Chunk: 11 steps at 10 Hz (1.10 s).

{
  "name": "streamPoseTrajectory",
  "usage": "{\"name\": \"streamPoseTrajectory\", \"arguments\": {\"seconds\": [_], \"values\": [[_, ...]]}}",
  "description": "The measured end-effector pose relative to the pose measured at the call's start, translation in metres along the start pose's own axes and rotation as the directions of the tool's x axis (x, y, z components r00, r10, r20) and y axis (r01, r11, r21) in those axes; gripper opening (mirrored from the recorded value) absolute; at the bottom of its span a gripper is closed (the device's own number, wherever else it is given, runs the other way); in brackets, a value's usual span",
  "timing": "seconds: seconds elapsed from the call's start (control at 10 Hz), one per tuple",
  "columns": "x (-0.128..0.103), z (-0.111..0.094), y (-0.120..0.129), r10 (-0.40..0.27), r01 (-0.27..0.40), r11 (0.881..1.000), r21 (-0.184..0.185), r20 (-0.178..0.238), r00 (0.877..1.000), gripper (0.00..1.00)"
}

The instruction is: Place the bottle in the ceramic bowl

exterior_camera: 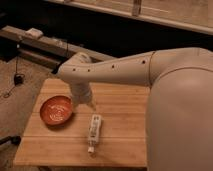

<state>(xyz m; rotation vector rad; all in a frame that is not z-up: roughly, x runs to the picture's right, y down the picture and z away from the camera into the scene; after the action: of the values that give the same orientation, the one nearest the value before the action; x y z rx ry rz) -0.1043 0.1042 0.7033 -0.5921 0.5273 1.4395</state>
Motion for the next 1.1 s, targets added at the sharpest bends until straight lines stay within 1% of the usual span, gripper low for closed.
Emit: {"name": "streamPoseTrajectory", "arguments": {"seconds": [0.4,0.6,0.7,0.9,1.1], "values": [[0.000,0.000,0.000,0.000,0.000,1.000,0.000,0.000,1.000,0.65],[0.002,0.005,-0.004,0.005,-0.005,1.000,0.015,0.000,1.000,0.65],[0.004,0.014,-0.005,0.007,-0.007,1.000,0.008,0.004,1.000,0.65],[0.008,0.029,-0.016,0.024,-0.024,1.000,0.003,0.002,1.000,0.65],[0.013,0.054,-0.022,0.027,-0.027,1.000,0.004,-0.009,1.000,0.65]]}}
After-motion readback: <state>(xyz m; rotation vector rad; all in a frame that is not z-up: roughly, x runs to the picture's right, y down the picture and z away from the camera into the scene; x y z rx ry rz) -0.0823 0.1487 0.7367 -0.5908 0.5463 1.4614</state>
